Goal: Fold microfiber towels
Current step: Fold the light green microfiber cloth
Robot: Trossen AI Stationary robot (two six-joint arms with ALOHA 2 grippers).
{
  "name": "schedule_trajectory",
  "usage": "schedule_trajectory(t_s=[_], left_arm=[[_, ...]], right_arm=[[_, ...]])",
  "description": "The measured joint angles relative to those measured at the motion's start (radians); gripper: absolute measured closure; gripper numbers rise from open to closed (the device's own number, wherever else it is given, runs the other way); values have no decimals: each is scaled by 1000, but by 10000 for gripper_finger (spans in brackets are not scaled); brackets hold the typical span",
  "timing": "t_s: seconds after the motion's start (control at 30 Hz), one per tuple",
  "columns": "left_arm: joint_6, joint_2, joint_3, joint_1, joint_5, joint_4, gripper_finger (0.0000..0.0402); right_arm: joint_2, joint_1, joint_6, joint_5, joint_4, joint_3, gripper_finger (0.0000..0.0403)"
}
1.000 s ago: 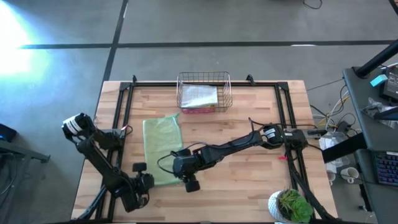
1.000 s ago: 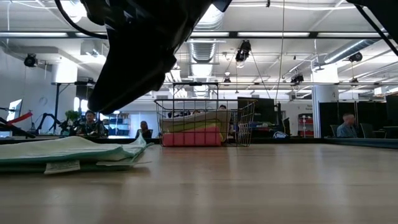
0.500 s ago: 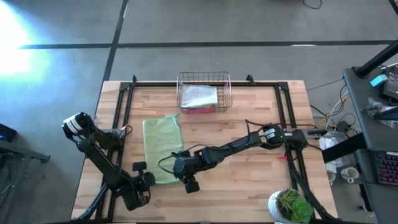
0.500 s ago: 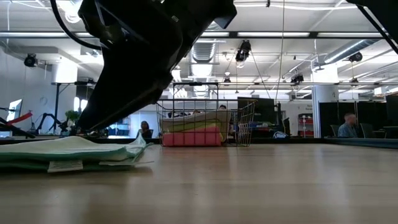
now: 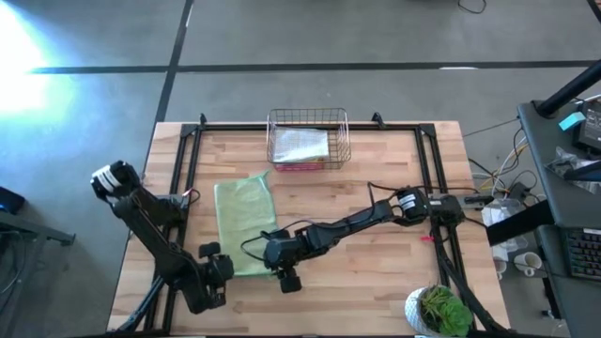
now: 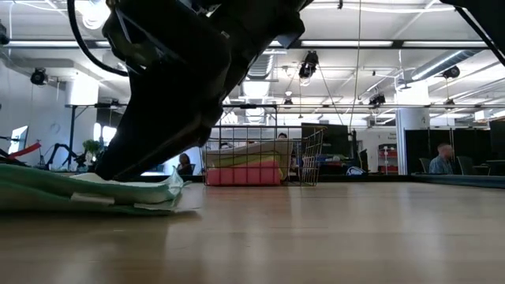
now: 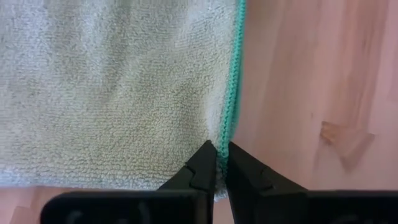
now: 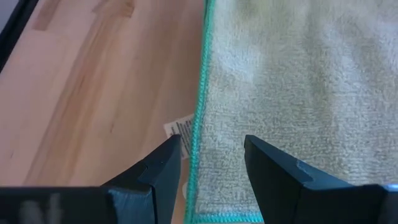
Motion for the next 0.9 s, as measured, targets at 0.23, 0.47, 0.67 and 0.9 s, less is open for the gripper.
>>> schedule_trajectory(t_s=[0.23,0.47,0.67,0.9], left_arm=[[-74,-43,0,10,15,-4,389],[-138,-82,0,32,20,-3,389],[-201,-110,0,58,24,-2,389],[-207,-161,0,72,23,-2,389]], right_arm=[[0,4,16,-50,0,2,236],[0,12,21,-37,-3,-1,236],[0,12,20,-11,-6,-6,236],[11,13,18,-13,-4,-8,236]])
